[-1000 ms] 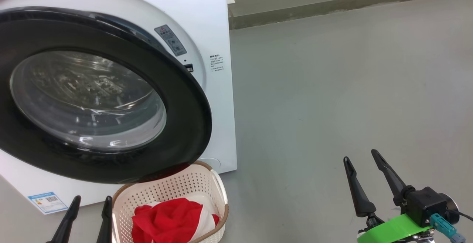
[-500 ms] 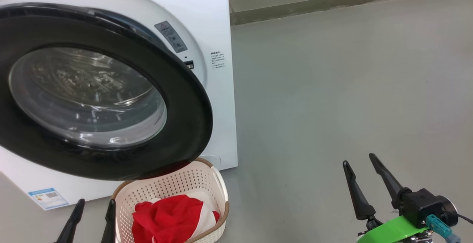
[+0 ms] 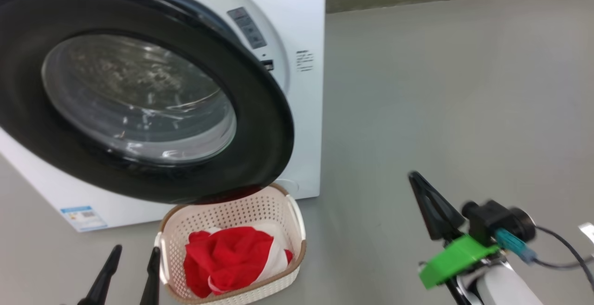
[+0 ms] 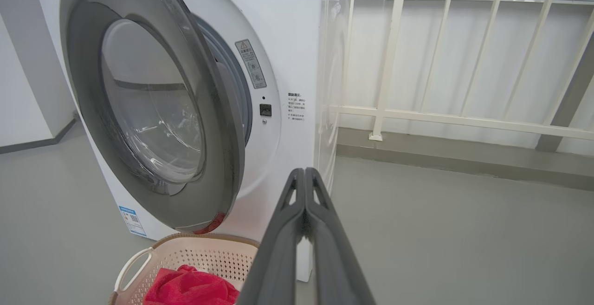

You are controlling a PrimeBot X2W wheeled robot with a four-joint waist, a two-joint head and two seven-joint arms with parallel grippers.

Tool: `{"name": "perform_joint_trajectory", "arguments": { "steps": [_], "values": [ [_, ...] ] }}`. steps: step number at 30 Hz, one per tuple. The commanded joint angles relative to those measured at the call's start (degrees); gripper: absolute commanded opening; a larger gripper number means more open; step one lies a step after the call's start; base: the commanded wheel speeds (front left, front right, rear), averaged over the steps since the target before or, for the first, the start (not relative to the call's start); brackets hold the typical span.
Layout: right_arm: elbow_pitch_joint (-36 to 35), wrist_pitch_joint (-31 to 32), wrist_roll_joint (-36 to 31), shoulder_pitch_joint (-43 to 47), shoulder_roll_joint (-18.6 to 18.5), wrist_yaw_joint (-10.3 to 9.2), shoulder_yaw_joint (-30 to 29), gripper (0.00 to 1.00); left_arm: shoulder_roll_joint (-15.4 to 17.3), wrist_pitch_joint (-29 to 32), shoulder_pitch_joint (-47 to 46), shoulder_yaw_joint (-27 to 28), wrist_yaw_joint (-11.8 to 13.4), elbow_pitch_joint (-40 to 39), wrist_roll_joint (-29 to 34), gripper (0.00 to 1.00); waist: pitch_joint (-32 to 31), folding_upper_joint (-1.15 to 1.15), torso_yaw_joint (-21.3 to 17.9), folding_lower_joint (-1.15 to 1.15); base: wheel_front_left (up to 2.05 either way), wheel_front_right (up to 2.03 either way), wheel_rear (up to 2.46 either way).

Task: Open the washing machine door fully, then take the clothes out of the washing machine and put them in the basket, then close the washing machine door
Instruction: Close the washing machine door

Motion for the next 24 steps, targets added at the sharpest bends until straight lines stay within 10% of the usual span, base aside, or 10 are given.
{"name": "perform_joint_trajectory", "arguments": {
  "steps": [1,24],
  "values": [
    [-0.62,-0.37,0.35,-3.24,-0.20,0.35,1.95,0.00,0.79,-0.51,-3.39,1.70,-0.32,-1.14,0.67,1.00,1.04,0.00,1.39,0.00,0.00,0.00,0.00],
    [20.34,-0.37,10.52,-31.85,-0.80,0.35,21.99,0.00,0.61,-0.51,-12.56,-4.33,-0.32,-0.41,-0.43,1.00,10.56,0.00,13.26,0.00,0.00,0.00,0.00]
  ]
}}
